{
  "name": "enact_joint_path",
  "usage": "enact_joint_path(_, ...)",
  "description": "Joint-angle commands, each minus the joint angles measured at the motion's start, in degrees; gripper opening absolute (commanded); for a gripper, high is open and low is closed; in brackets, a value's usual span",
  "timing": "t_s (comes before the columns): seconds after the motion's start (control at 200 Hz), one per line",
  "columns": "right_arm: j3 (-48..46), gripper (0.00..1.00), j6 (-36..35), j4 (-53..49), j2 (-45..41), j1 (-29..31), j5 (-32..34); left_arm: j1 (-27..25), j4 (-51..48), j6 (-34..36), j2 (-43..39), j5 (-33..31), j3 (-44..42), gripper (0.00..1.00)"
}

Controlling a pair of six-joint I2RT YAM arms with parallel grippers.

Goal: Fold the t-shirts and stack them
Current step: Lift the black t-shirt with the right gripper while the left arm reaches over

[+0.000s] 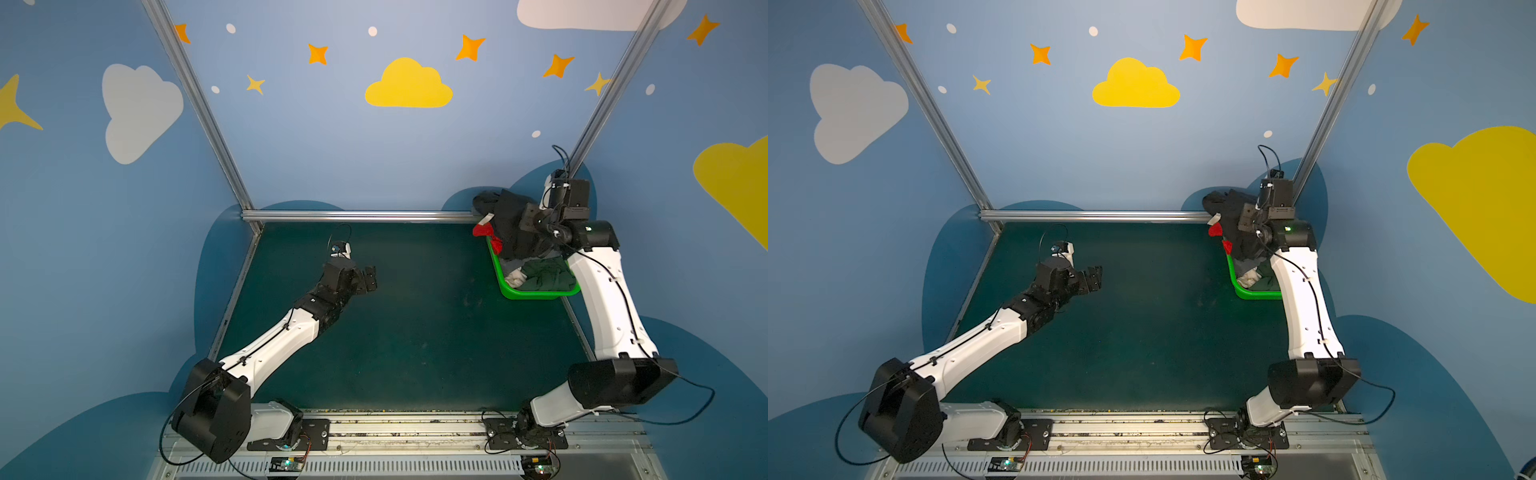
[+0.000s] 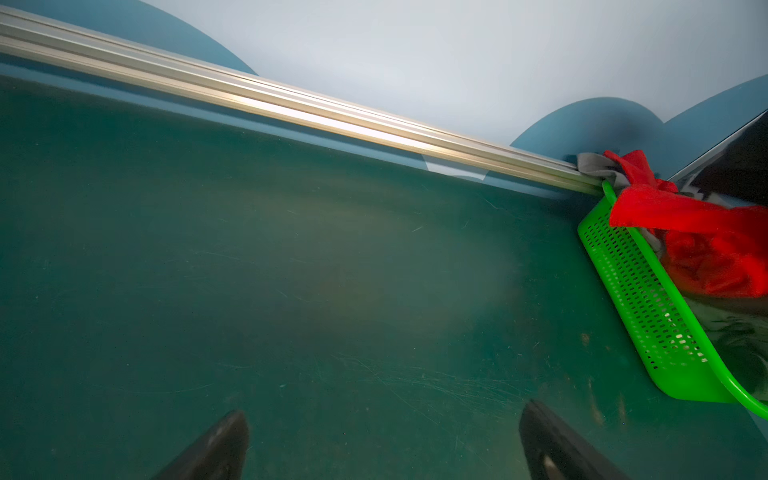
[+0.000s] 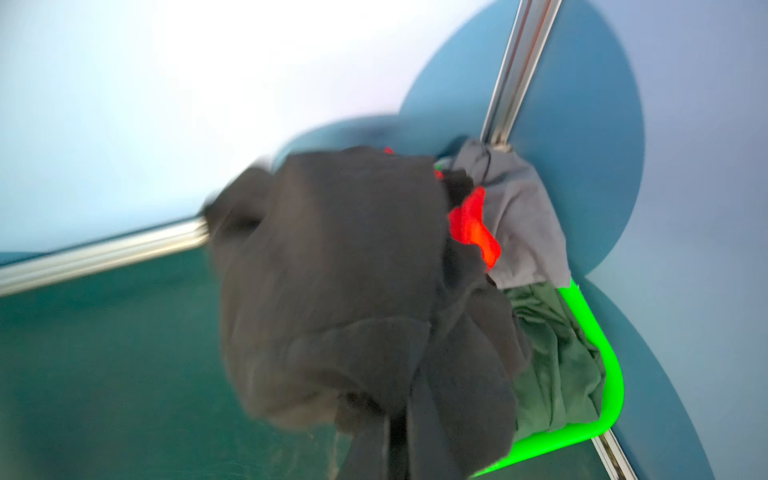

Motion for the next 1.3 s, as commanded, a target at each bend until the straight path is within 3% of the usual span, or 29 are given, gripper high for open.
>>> enact_joint_path(0.0,-0.5,0.0,-0.1,4.3,-1.7,0.4,0.3,-0.1,-0.5,0.6,0.5,1.3,1.9,1.0)
enact_joint_path(0.305,3.1,0.0,0.0,0.2,-0.5,-0.1,6.5,0.0,-0.5,1.1,1.8,4.0,3.0,1.0)
enact_joint_path(0.571,17.0,0.0,-0.9,-3.8,-0.5,0.5,3.5,-0.3,-0.4,0.9,3.4,6.0,4.3,1.0)
enact_joint_path(0.711,20.5,0.0,0.4,-2.9,-2.2,1.1,-2.3,-0.3,-0.2,0.8,4.0,7.6,4.8,1.0)
enact_joint_path(0.826,20.6,0.0,1.9,0.4,-4.1,1.7,-9.2,-0.5,-0.7,1.4,3.9,8.4,5.5,1.0)
enact_joint_path(1.081,17.9,0.0,3.2,4.6,-5.2,3.2,-17.3,-1.0,-0.5,3.1,3.6,10.4,6.5,1.0)
enact_joint_path(1.291,5.5,0.0,5.2,6.8,-4.9,3.9,-16.4,-2.4,1.5,4.4,5.4,15.6,10.6,1.0)
